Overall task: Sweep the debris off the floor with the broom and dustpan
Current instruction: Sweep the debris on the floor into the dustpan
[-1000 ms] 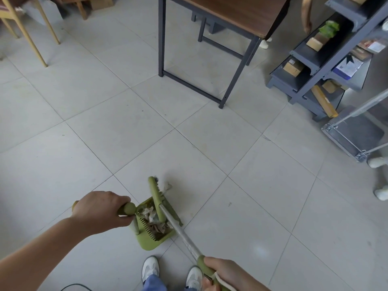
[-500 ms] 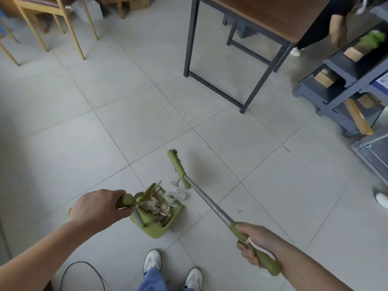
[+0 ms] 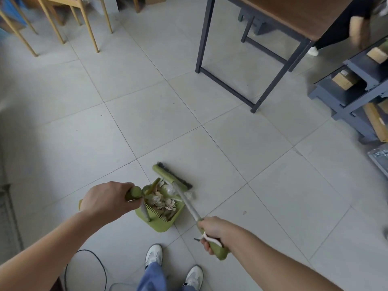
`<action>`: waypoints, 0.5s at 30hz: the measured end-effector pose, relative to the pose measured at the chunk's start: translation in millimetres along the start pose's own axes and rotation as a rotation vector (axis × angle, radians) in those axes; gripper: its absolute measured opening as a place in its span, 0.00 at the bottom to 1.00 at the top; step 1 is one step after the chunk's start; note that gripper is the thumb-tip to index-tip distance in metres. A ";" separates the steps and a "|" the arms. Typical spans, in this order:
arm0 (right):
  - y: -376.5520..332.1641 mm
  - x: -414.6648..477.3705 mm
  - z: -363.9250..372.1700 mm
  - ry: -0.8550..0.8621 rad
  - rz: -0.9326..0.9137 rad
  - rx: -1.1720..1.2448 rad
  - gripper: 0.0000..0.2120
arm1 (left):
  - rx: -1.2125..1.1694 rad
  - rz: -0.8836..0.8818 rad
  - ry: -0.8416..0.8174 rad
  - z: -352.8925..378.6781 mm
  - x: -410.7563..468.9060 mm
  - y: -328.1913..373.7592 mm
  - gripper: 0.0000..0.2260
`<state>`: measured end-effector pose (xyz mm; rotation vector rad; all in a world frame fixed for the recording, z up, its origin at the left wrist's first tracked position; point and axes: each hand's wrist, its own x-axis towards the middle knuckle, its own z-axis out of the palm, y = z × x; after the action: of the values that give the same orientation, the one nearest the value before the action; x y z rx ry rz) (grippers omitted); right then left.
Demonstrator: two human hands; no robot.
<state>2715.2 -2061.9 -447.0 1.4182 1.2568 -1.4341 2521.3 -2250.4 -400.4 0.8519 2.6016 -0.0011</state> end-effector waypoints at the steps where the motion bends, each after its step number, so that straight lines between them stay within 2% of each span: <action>1: 5.3 -7.3 3.7 -0.034 0.012 0.029 0.11 | 0.004 0.001 -0.003 0.0 -0.7 0.2 0.15; 5: 23.1 -32.2 4.1 -0.141 -0.005 0.095 0.13 | 0.024 -0.005 -0.002 0.6 -5.3 -1.2 0.15; 8: 30.0 -52.1 -7.0 -0.193 -0.020 0.161 0.07 | 0.043 -0.007 0.003 0.5 -8.6 -3.5 0.16; 15: 44.8 -80.4 -33.6 -0.123 -0.132 0.095 0.14 | 0.055 0.023 0.013 2.2 -10.4 -7.8 0.17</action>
<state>2775.5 -2050.3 -370.6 1.3066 1.2374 -1.6637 2525.3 -2262.9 -399.5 0.9032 2.6152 -0.0606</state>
